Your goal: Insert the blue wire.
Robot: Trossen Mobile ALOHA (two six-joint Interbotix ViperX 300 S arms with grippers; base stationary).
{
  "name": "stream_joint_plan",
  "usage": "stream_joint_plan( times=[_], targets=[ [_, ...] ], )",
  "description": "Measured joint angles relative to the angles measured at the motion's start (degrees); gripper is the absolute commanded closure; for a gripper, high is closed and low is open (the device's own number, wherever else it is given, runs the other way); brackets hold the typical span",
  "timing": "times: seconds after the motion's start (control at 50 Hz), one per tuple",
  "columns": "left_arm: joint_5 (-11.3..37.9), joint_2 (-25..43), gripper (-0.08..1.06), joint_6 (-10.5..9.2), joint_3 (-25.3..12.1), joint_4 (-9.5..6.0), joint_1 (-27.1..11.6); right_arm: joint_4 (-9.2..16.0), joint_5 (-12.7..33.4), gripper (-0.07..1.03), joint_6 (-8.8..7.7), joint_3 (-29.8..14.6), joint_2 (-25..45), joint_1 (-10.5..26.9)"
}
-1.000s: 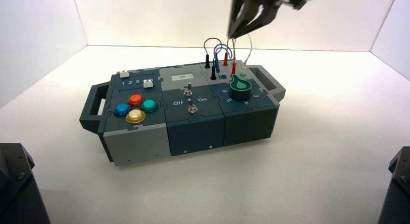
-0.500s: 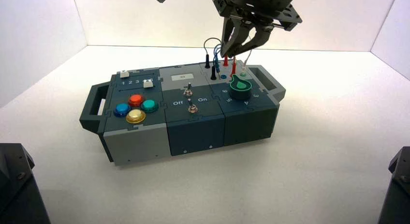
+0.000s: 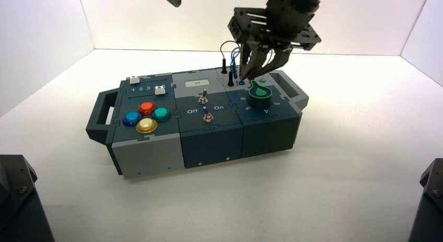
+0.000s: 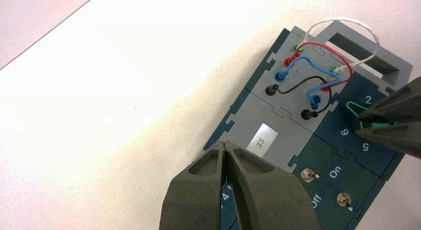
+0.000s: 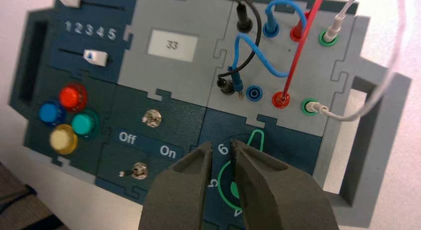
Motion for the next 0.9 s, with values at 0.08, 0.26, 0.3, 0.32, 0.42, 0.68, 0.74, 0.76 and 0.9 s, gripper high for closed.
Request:
stream_joint_plan(
  times=[0.08, 0.26, 0.3, 0.32, 0.42, 0.68, 0.74, 0.76, 0.9],
  targets=[
    [-0.09, 0.18, 1.01, 0.00, 0.00, -0.09, 0.00, -0.26, -0.26, 0.69, -0.09, -0.44, 0.70, 0.00],
    [-0.26, 0.44, 1.01, 0.09, 0.00, -0.09, -0.09, -1.14, -0.53, 0.68, -0.09, -1.32, 1.32, 0.00],
    [-0.18, 0.53, 1.01, 0.09, 0.00, -0.09, 0.00, -1.23, -0.70, 0.68, -0.09, -1.58, 1.49, 0.00],
    [-0.18, 0.53, 1.01, 0.09, 0.00, -0.09, 0.00, -1.23, -0.70, 0.68, -0.09, -1.58, 1.49, 0.00],
    [-0.26, 0.53, 1.01, 0.00, 0.00, -0.09, 0.00, -1.49, -1.32, 0.68, -0.09, -1.93, 1.58, 0.00],
    [-0.26, 1.05, 1.01, 0.09, 0.00, -0.09, 0.00, -1.76, -2.90, 0.68, -0.09, -2.02, 2.55, -0.09],
    [-0.26, 1.05, 1.01, 0.09, 0.00, 0.00, 0.00, -1.85, -3.25, 0.68, -0.09, -2.02, 2.90, -0.09],
    [-0.26, 0.97, 1.01, 0.09, 0.00, 0.00, 0.00, -1.85, -3.34, 0.68, -0.18, -2.02, 3.08, -0.09],
    [-0.35, 1.05, 1.01, 0.09, 0.00, 0.00, 0.00, -1.93, -4.04, 0.68, -0.09, -2.20, 3.96, -0.09]
  ],
)
